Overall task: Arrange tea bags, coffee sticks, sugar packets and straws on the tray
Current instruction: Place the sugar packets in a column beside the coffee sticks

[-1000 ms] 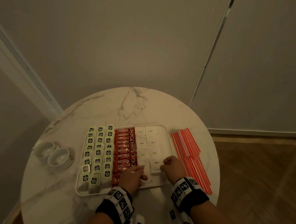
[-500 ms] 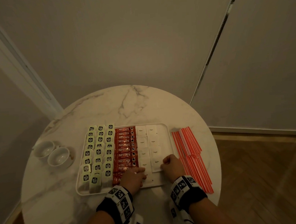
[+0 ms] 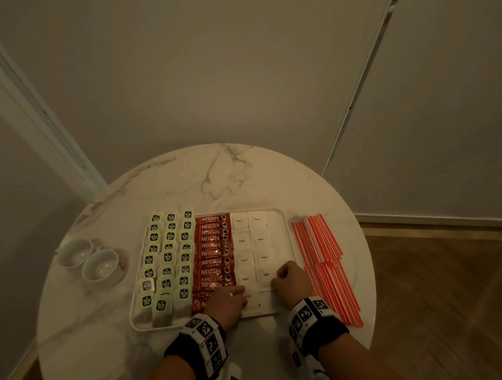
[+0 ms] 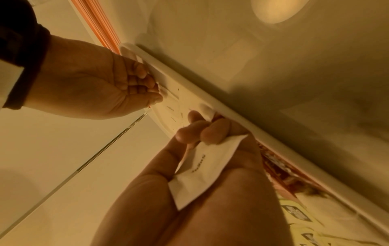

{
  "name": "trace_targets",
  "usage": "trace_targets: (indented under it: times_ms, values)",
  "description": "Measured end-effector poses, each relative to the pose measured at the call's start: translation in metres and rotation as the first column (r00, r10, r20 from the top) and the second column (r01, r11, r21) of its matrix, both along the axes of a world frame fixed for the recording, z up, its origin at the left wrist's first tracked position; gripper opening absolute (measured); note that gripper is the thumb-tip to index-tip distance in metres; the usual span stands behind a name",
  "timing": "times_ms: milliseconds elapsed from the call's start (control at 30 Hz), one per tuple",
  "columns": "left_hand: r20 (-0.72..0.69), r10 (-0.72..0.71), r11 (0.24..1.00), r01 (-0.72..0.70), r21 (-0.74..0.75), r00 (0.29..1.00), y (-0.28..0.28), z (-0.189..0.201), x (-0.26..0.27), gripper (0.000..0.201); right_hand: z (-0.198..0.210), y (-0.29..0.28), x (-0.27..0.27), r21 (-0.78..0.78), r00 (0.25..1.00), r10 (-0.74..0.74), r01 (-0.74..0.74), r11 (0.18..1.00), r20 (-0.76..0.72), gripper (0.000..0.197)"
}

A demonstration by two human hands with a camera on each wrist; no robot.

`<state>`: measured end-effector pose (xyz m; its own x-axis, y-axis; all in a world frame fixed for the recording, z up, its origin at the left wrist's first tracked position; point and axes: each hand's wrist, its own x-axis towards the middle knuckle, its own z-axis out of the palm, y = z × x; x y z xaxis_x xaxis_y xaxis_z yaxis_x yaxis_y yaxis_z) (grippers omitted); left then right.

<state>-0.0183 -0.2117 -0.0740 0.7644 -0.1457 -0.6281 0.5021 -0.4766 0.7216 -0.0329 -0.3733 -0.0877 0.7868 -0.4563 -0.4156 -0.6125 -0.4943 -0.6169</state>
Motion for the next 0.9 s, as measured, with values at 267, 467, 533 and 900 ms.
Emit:
trace_targets:
  times_ms: [267,467,533,900]
  values:
    - [-0.007,-0.017,1.0,0.017,0.014,1.0,-0.001,0.002,0.0,0.036,0.002,-0.002,0.001,0.001,1.0,0.026,-0.026,1.0,-0.017,0.015]
    - [-0.029,-0.027,1.0,0.026,-0.012,0.999,0.001,0.012,-0.002,0.031,0.005,-0.004,0.001,-0.007,1.0,0.026,-0.026,1.0,-0.011,0.016]
    - [-0.048,0.01,0.998,-0.013,-0.065,0.999,0.001,0.017,-0.001,0.028,0.009,-0.008,-0.001,0.015,1.0,0.004,-0.004,1.0,0.013,0.016]
    - [0.012,0.142,0.685,-0.089,-0.723,0.99,-0.003,0.053,0.01,0.045,0.074,0.022,-0.021,0.664,0.958,0.208,-0.287,0.69,0.198,0.018]
